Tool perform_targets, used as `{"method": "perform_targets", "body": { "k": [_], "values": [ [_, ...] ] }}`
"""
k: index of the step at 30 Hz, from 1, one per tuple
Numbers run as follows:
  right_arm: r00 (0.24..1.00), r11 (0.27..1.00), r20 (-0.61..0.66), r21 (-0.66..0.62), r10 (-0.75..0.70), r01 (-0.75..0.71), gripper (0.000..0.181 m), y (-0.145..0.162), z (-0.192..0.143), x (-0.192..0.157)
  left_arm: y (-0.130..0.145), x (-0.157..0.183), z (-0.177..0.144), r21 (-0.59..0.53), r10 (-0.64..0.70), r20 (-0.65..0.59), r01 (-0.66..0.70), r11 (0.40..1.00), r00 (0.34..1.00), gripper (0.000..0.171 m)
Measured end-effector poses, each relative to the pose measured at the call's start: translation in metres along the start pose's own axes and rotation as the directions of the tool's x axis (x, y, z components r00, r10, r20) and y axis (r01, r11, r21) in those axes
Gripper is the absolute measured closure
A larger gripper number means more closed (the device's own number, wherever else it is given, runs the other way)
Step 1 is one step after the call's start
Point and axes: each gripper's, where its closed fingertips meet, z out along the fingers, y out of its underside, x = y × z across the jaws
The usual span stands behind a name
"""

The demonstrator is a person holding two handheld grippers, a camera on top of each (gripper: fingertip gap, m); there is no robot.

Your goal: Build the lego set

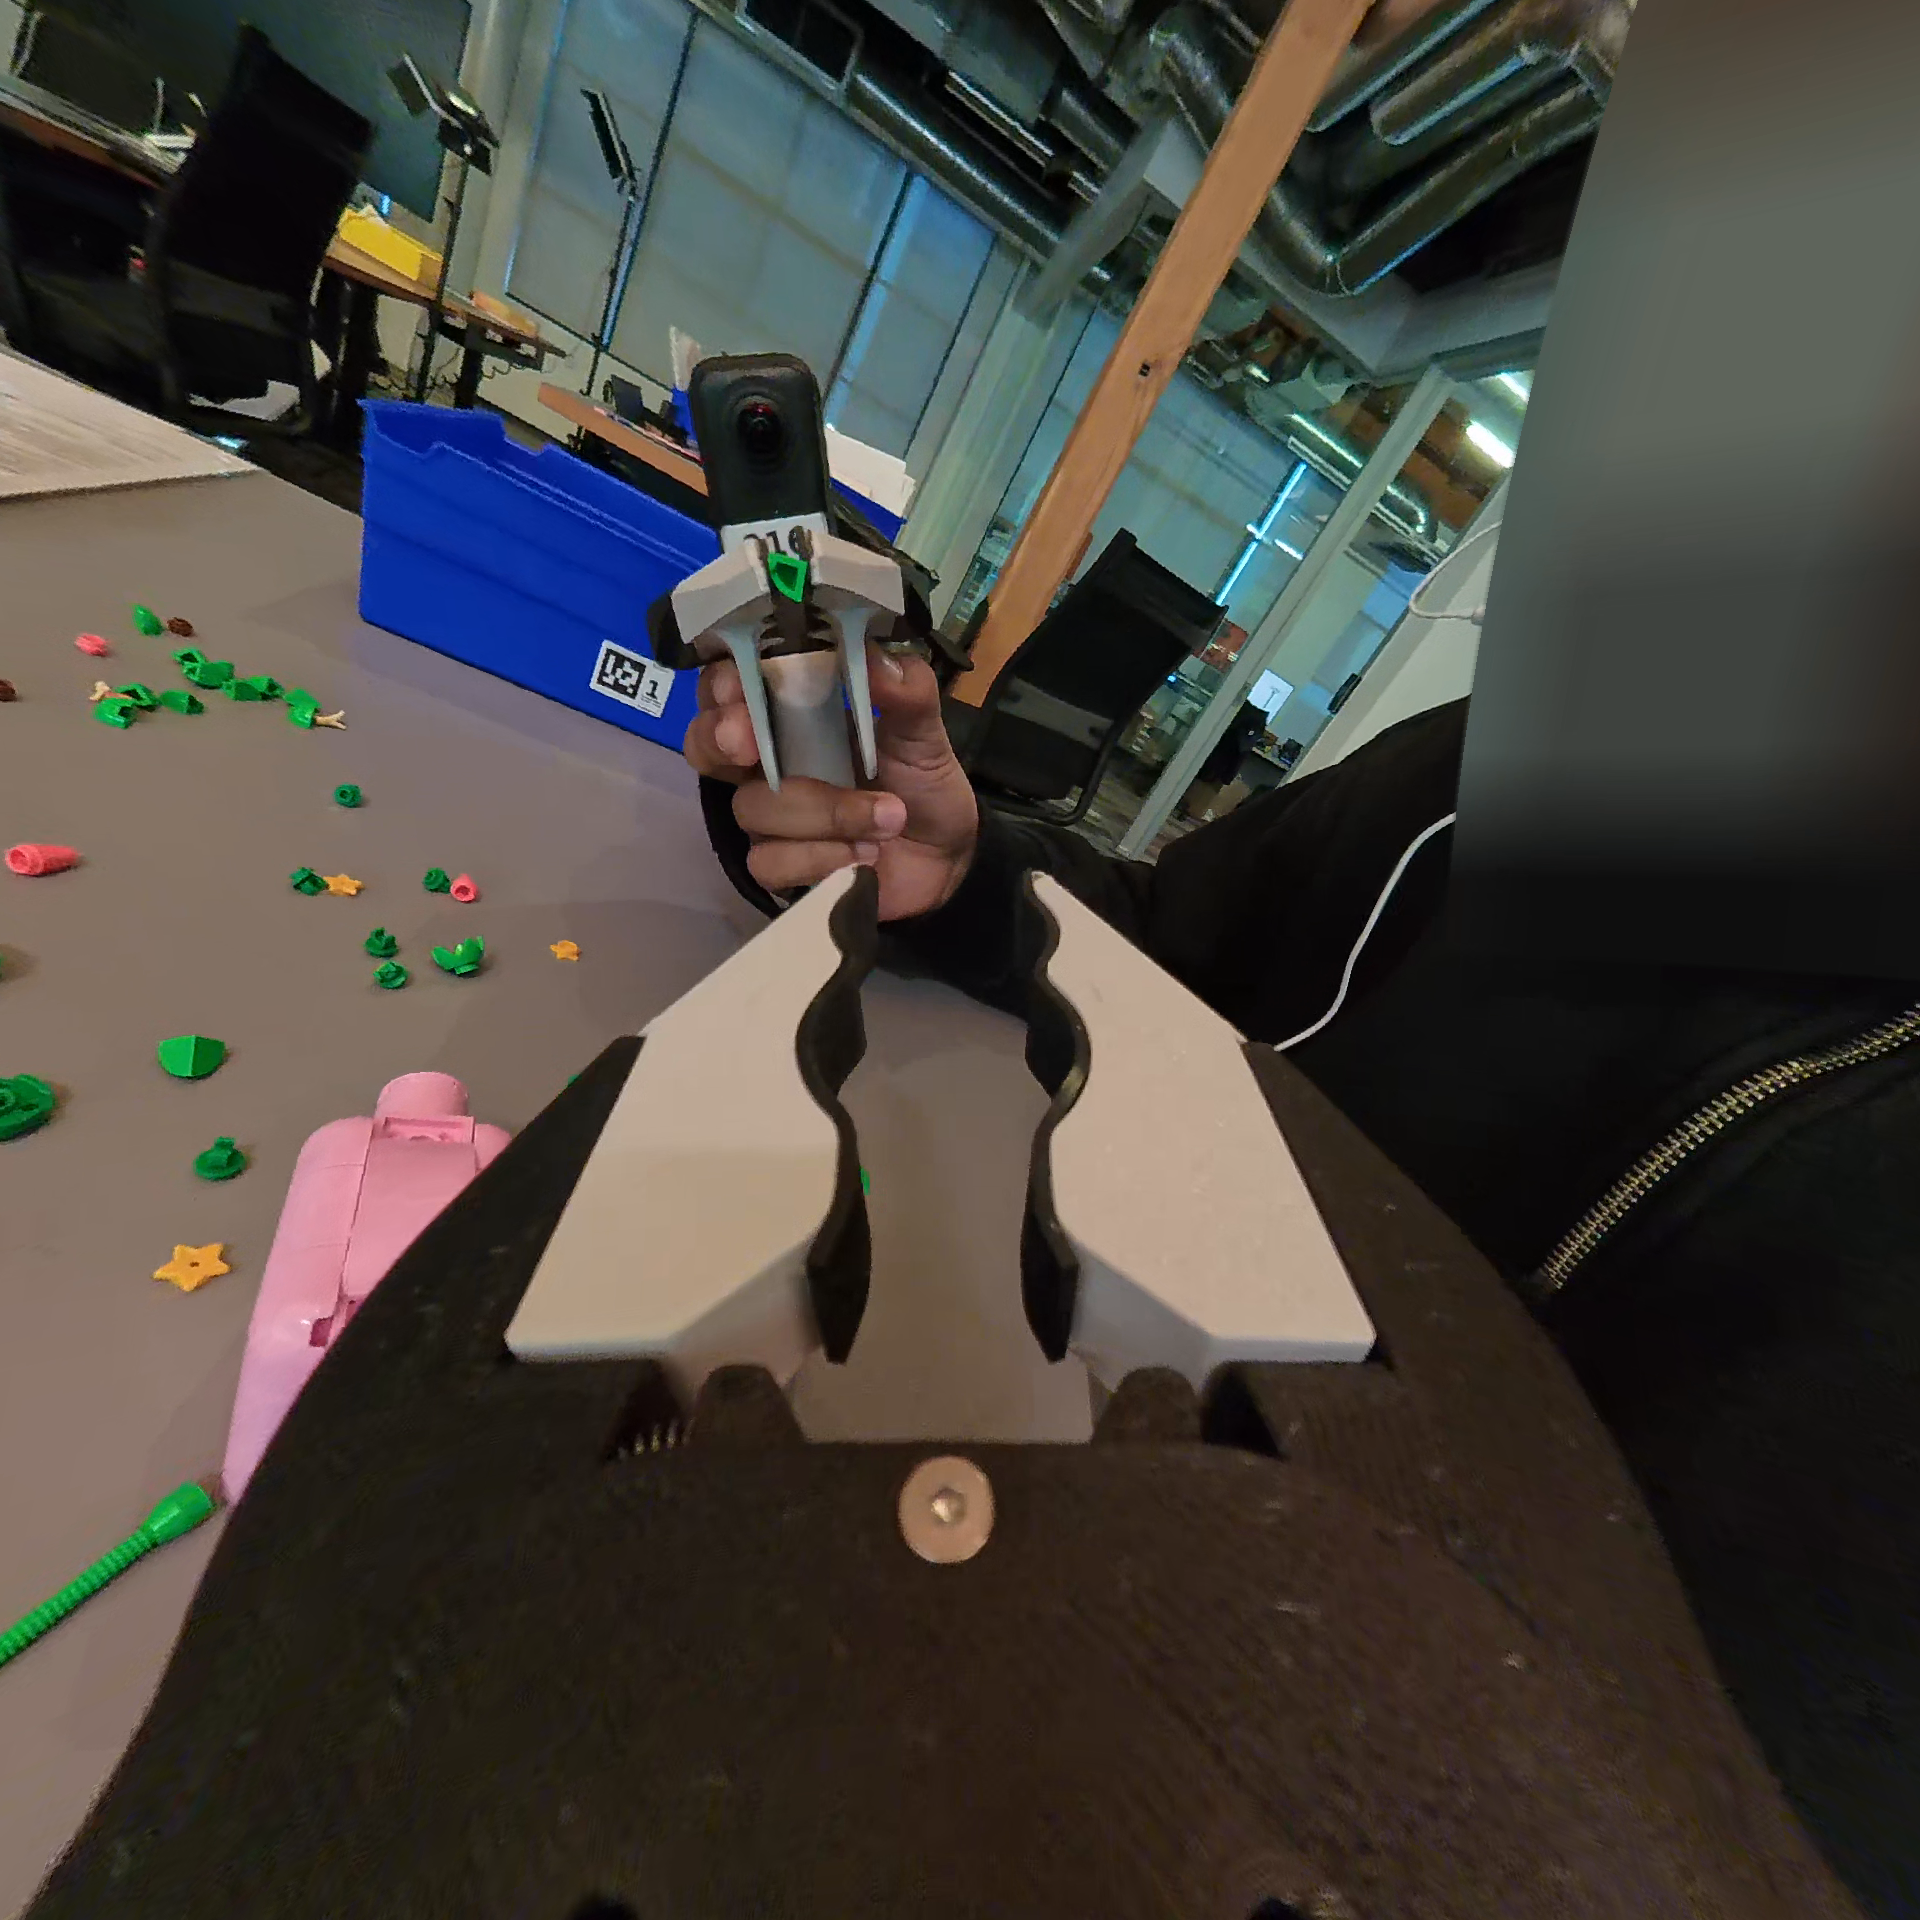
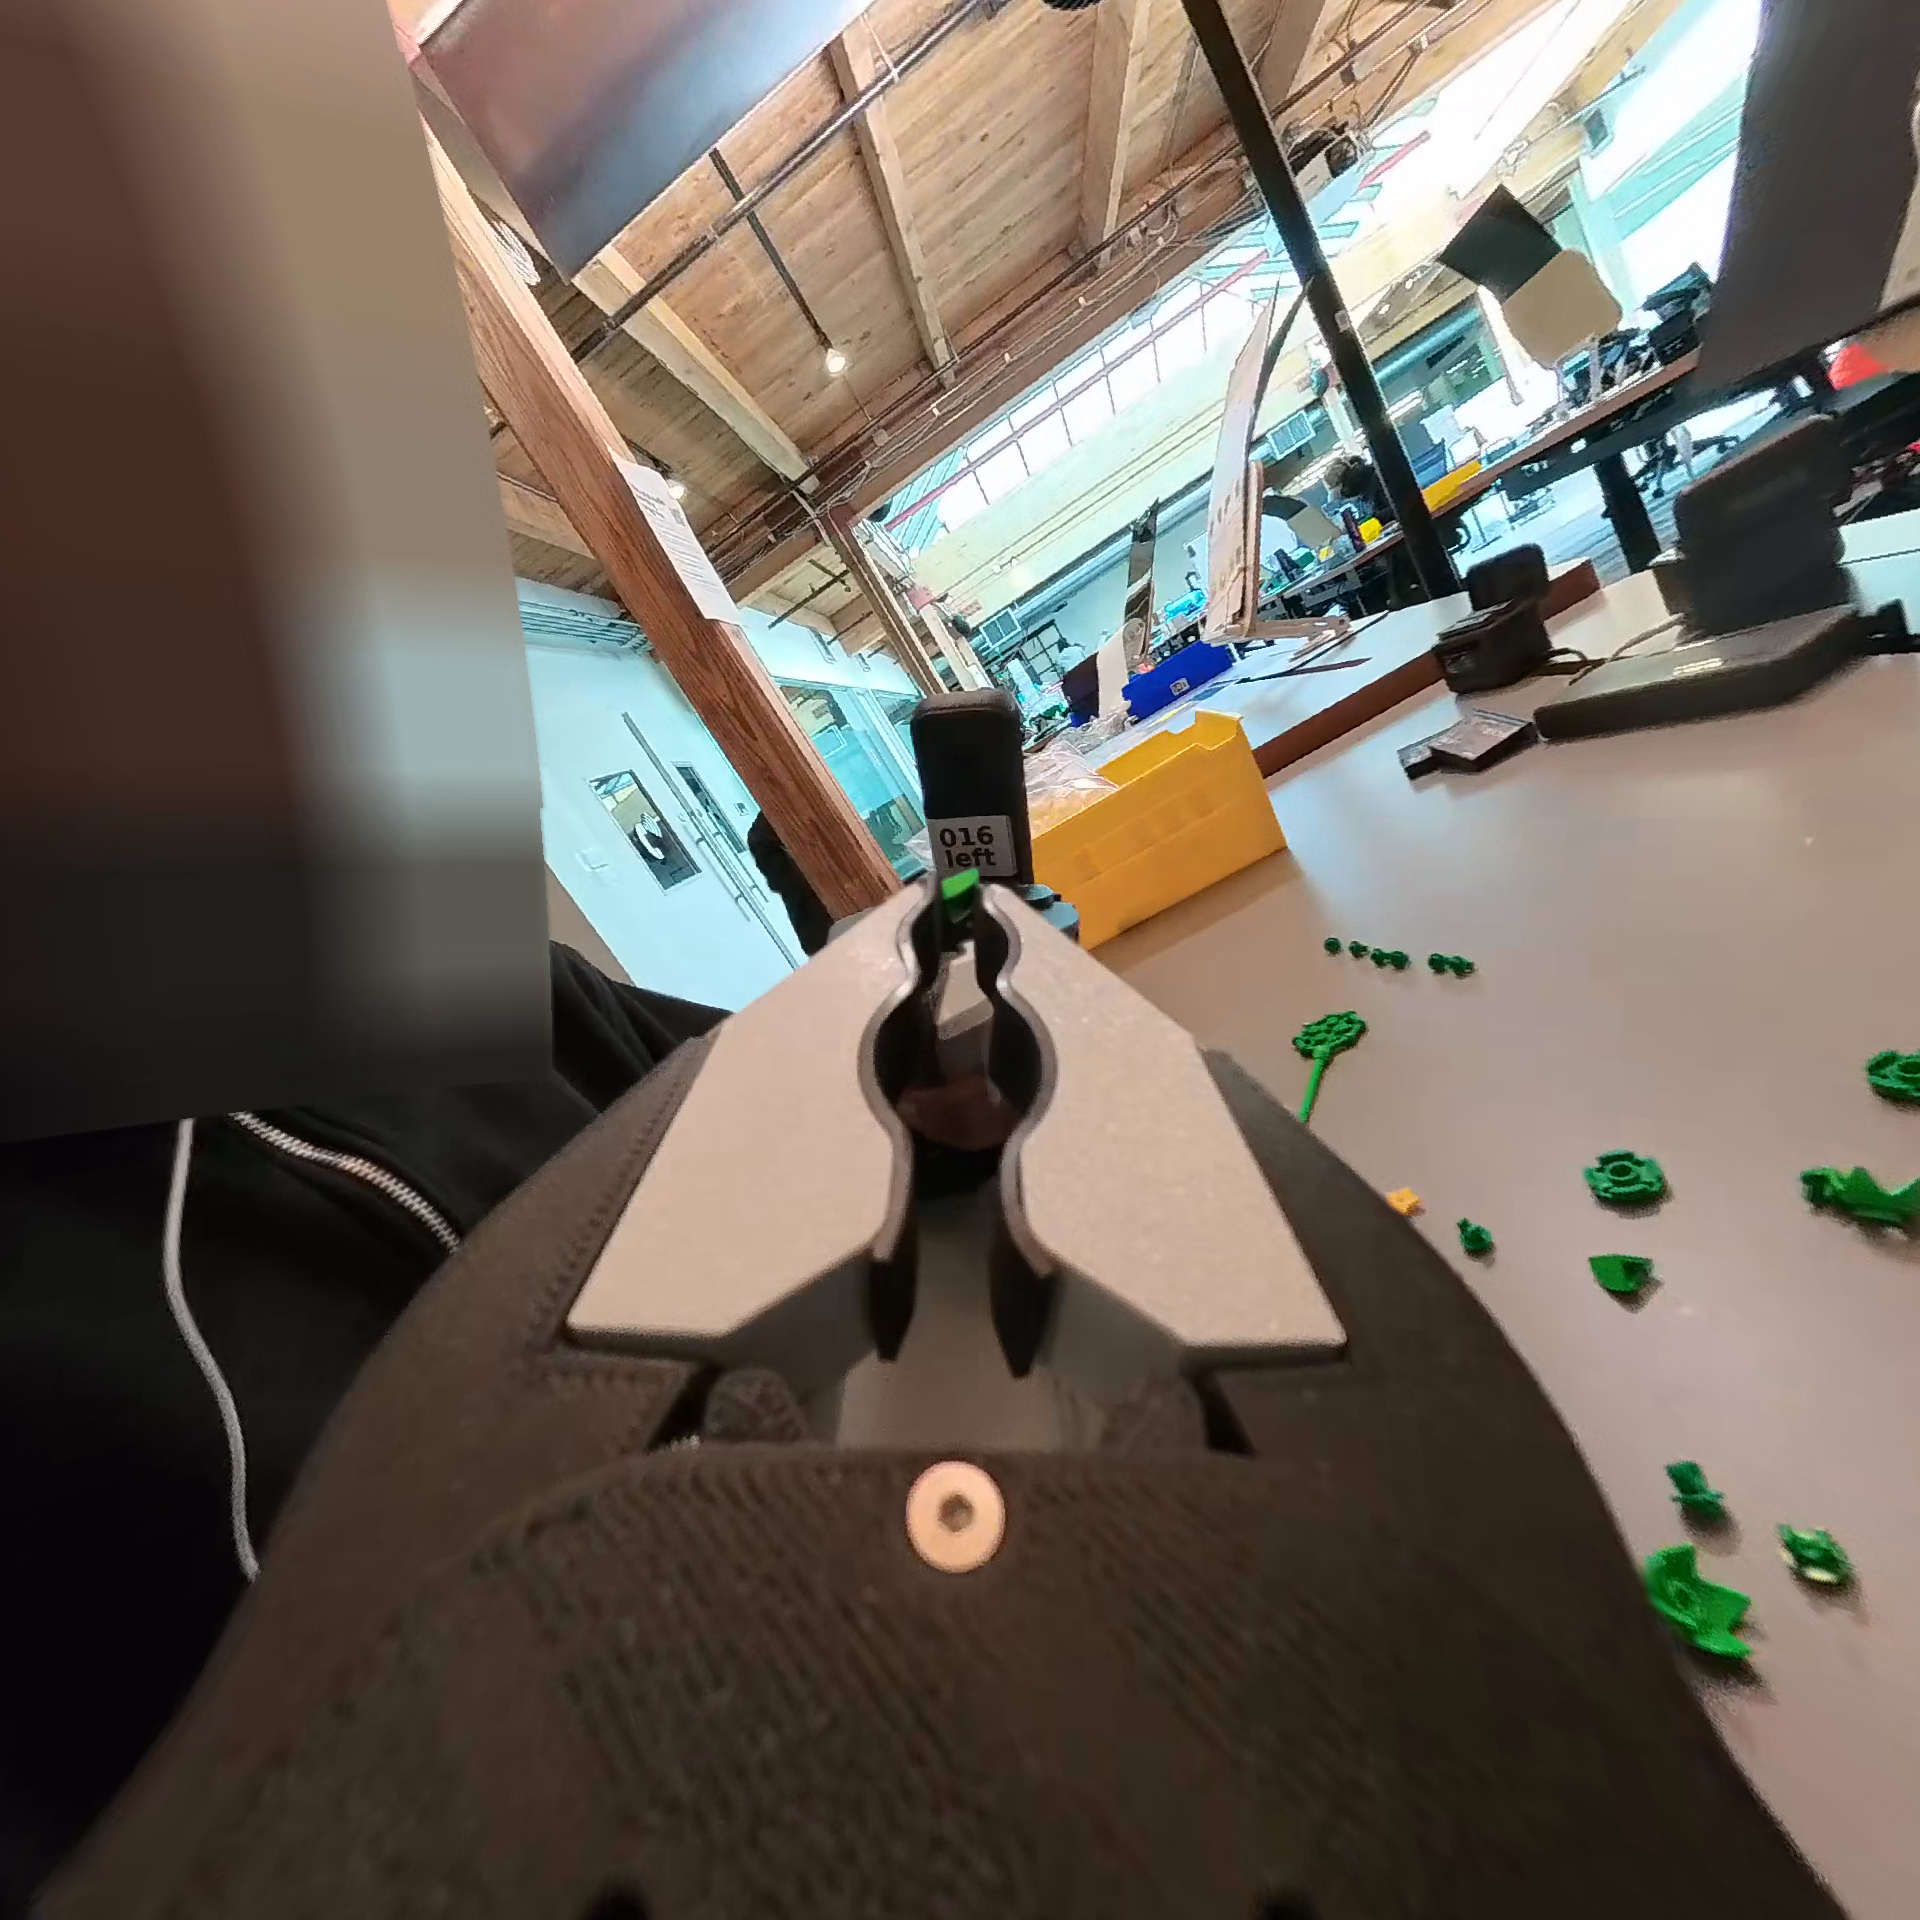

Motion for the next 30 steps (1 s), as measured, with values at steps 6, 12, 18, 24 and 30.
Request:
{"method": "perform_targets", "body": {
  "k": [6,12,18,24,30],
  "values": [
    [0.997,0.998,-0.045,0.003,-0.057,0.057,0.179,-0.008,-0.007,0.001,-0.006,-0.004,-0.005,0.014,0.084,0.064,-0.085,0.996,0.994,0.153],
    [0.995,0.997,-0.061,-0.006,-0.078,0.078,0.178,-0.009,-0.008,0.001,-0.023,-0.020,-0.025,0.050,0.186,0.228,-0.202,0.978,0.956,0.168],
    [0.996,0.997,-0.050,0.021,-0.072,0.073,0.178,-0.014,-0.009,-0.003,-0.028,-0.056,-0.050,-0.036,0.246,0.425,-0.255,0.966,0.871,0.171],
    [0.993,0.997,-0.094,0.020,-0.070,0.072,0.178,-0.016,-0.014,0.004,-0.008,-0.111,-0.049,-0.412,0.277,0.510,-0.050,0.910,0.814,0.171],
    [0.985,0.996,-0.150,-0.012,-0.090,0.089,0.177,-0.013,-0.017,0.013,0.028,-0.142,-0.024,-0.725,0.336,0.429,0.098,0.682,0.838,0.169]
  ]
}}
